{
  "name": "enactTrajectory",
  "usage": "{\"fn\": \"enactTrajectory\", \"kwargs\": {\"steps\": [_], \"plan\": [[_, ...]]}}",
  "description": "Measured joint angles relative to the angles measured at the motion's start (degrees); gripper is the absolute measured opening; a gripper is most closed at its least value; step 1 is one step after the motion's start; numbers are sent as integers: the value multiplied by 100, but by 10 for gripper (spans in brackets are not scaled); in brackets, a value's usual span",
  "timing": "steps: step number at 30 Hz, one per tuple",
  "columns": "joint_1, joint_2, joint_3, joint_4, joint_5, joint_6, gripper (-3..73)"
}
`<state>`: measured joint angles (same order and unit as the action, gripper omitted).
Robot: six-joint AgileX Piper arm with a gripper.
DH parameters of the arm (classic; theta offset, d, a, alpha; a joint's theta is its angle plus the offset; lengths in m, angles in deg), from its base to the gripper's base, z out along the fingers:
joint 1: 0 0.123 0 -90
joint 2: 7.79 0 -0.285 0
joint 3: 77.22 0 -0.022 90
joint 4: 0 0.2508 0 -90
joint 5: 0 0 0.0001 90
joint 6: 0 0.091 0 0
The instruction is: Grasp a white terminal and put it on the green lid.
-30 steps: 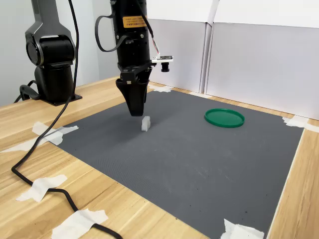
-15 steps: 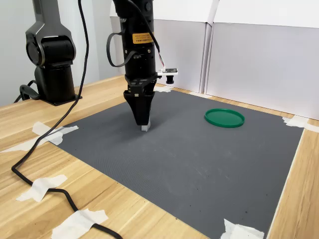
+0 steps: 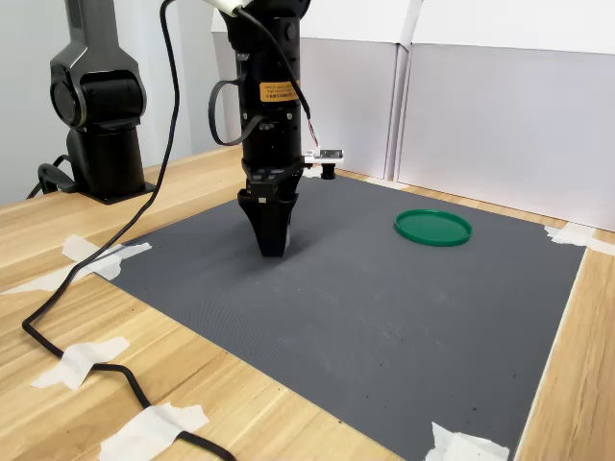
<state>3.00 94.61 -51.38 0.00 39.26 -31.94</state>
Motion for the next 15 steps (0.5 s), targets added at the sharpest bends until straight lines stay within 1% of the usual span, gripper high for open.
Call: {"fn": "enactTrajectory", "kwargs": {"steps": [3,5,8,11,13,15], "plan": [[0,30,0,0,-15,0,674],[0,30,0,0,-35,0,646],[0,30,0,0,-47,0,555],[0,30,0,0,-98,0,392],[0,30,0,0,-103,0,303],[0,23,-4,0,-103,0,308]]}}
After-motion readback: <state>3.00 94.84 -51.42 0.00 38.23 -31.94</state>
